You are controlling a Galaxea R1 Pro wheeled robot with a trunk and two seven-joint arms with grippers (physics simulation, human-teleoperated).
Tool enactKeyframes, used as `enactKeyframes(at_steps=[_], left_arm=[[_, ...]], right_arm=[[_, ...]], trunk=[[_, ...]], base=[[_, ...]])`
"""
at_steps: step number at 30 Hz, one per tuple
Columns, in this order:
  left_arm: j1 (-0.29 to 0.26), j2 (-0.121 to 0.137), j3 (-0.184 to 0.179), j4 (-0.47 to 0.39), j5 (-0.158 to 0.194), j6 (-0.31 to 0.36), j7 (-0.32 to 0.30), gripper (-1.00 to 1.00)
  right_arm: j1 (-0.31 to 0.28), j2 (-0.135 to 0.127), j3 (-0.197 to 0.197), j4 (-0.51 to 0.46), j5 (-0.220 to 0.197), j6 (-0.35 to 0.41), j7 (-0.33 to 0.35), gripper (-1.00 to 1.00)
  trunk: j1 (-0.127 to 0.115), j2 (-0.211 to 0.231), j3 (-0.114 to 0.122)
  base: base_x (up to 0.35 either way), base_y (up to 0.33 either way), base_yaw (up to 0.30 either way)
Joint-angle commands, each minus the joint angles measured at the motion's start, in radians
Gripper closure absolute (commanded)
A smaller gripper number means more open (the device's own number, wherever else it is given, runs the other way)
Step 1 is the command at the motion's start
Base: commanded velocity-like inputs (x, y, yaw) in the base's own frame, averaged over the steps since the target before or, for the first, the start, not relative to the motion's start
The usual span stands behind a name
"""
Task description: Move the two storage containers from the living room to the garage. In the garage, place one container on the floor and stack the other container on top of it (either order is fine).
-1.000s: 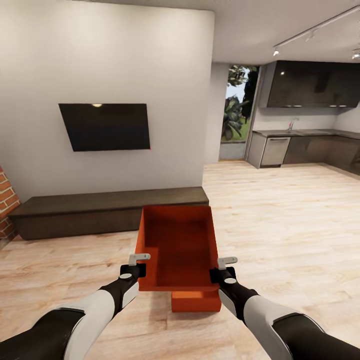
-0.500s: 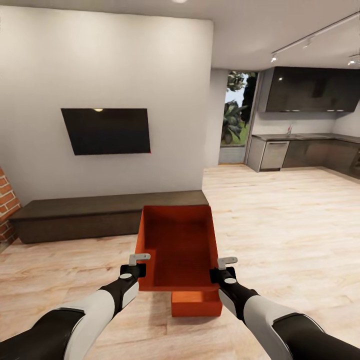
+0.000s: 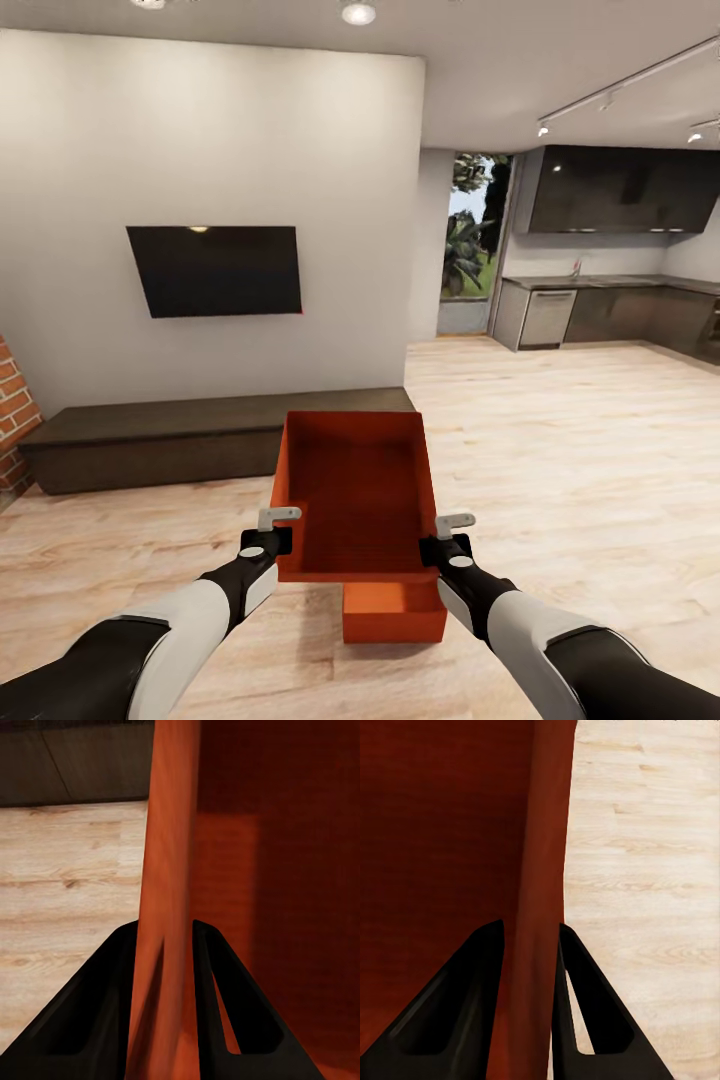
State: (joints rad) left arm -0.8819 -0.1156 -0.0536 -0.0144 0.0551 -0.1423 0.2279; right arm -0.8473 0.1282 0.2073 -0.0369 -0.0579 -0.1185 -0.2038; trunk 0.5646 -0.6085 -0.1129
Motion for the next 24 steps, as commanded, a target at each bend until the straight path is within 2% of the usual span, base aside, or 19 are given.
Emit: enactKeyframes(at_steps=[1,24], left_arm=[[-0.002,-0.003,0.020,-0.002,0.002,-0.006,0.014,1.00],[-0.002,-0.004,0.020,-0.002,0.002,-0.006,0.014,1.00]], right_arm=[[-0.001,0.005,-0.009,0.006,-0.026,-0.006,-0.008,1.00],[-0.001,0.005,-0.009,0.006,-0.026,-0.006,-0.008,1.00]], trunk=[[0.000,-0.002,0.000],[0.000,-0.002,0.036]], base=[[0.000,0.000,0.000],[0.000,0.000,0.000]])
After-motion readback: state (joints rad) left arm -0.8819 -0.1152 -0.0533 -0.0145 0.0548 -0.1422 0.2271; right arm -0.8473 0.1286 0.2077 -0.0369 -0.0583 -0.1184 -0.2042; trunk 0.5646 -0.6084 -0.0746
